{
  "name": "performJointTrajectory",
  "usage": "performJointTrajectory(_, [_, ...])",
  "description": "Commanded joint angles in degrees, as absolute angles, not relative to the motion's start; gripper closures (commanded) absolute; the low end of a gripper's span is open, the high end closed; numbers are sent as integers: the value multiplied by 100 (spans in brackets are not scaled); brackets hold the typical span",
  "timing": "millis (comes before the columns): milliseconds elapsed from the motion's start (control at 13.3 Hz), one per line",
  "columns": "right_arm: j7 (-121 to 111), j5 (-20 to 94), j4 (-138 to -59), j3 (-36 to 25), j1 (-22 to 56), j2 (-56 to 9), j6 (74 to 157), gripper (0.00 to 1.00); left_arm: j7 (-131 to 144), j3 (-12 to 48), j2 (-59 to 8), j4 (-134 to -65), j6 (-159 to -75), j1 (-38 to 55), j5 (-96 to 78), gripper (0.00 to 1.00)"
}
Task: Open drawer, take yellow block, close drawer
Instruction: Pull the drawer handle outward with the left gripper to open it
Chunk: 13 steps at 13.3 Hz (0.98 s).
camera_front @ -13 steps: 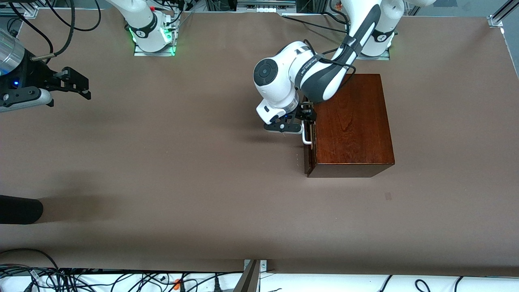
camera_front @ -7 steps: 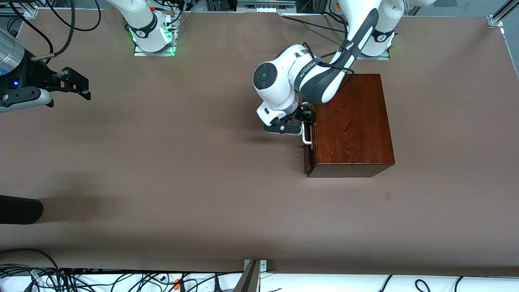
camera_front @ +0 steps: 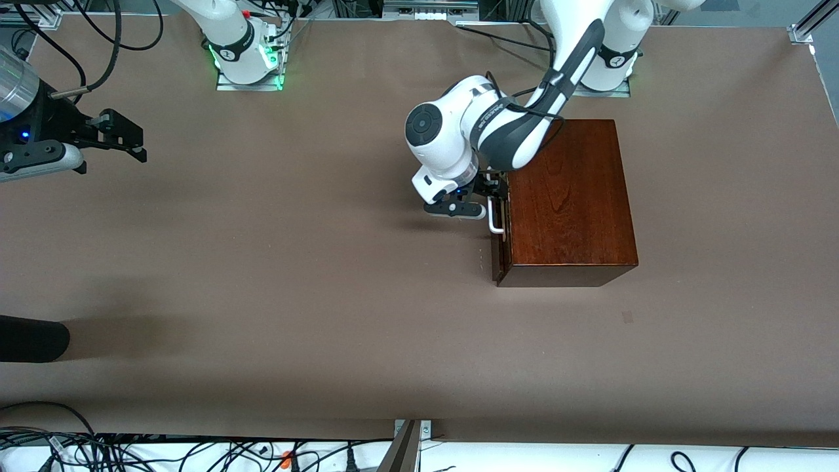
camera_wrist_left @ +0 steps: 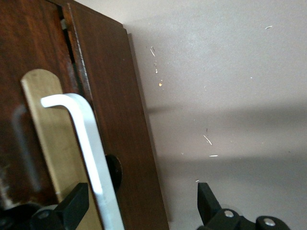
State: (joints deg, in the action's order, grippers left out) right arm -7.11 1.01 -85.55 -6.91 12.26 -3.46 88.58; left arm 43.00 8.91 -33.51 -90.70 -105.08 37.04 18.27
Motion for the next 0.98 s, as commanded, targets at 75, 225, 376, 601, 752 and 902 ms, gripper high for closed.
performJointTrajectory(75, [-729, 185, -8525, -694, 1239, -334, 8877, 0, 4622, 861, -3516, -9062, -10652, 3823, 2048, 0])
performJointTrajectory(225, [-729, 185, -8525, -694, 1239, -334, 8877, 0, 4763, 861, -3516, -9053, -10783, 3884, 2039, 0])
performJointTrajectory(376, [-729, 185, -8543, -694, 1248, -334, 8860, 0, 4825, 870, -3524, -8983, -10863, 3929, 2030, 0])
performJointTrajectory(601, [-729, 185, -8543, -694, 1248, -334, 8859, 0, 4930, 870, -3533, -8982, -11249, 3973, 1987, 0])
performJointTrajectory(752, [-729, 185, -8543, -694, 1239, -334, 8842, 0, 5097, 870, -3612, -8956, -11582, 4008, 1960, 0])
performJointTrajectory(902, [-729, 185, -8534, -703, 1230, -334, 8868, 0, 5255, 870, -3700, -8939, -11855, 4060, 1942, 0])
